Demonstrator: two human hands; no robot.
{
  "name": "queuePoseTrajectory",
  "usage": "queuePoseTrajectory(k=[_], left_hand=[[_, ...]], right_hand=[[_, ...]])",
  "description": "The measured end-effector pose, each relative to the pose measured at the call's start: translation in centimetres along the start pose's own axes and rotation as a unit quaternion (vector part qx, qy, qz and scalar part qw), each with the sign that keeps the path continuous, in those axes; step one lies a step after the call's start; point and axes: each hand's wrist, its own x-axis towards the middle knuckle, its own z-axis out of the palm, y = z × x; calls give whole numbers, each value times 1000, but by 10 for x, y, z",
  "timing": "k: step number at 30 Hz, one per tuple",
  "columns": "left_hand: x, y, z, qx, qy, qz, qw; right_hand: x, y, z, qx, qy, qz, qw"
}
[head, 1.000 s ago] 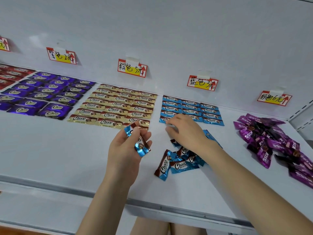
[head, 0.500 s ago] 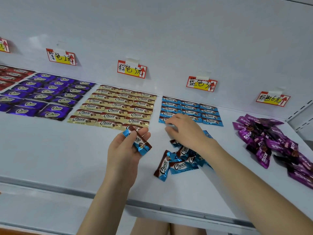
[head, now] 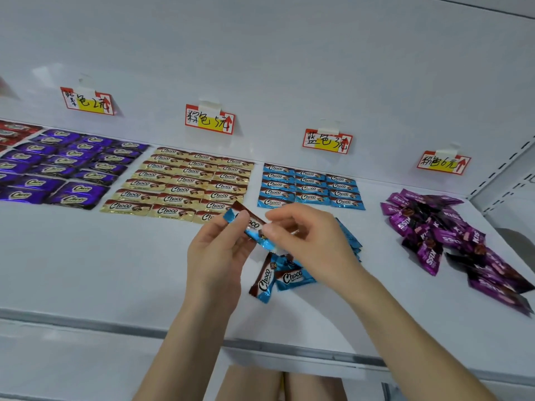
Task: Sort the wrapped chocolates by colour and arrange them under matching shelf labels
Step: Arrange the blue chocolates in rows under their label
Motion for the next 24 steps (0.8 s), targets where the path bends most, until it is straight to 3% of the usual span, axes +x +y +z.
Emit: queuePoseTrajectory(k=[6, 8, 11, 15, 17, 19, 21, 24], left_hand=[[-7, -7, 6, -10, -28, -47, 998], [-9, -11, 8, 9, -20, -47, 999], [-10, -15, 13, 22, -8, -34, 999], [-6, -20, 18, 47, -11, -36, 998], [-2, -22, 21, 75, -22, -31, 996], [3, -27, 22, 175, -27, 16, 984], [9, -35, 21, 353, -31, 109, 929], [15, -44, 21, 593, -96, 227, 767]], right_hand=[[-17, 5, -14, 48, 15, 21, 998], [-22, 9, -18, -3, 32, 16, 999], [-28, 11, -23, -130, 86, -67, 985], [-30, 16, -28, -220, 40, -132, 966], [-24, 24, -38, -213, 17, -122, 969], [-12, 38, -54, -184, 19, -71, 980], [4, 57, -73, -172, 49, -3, 984], [24, 85, -94, -202, 46, 62, 976]])
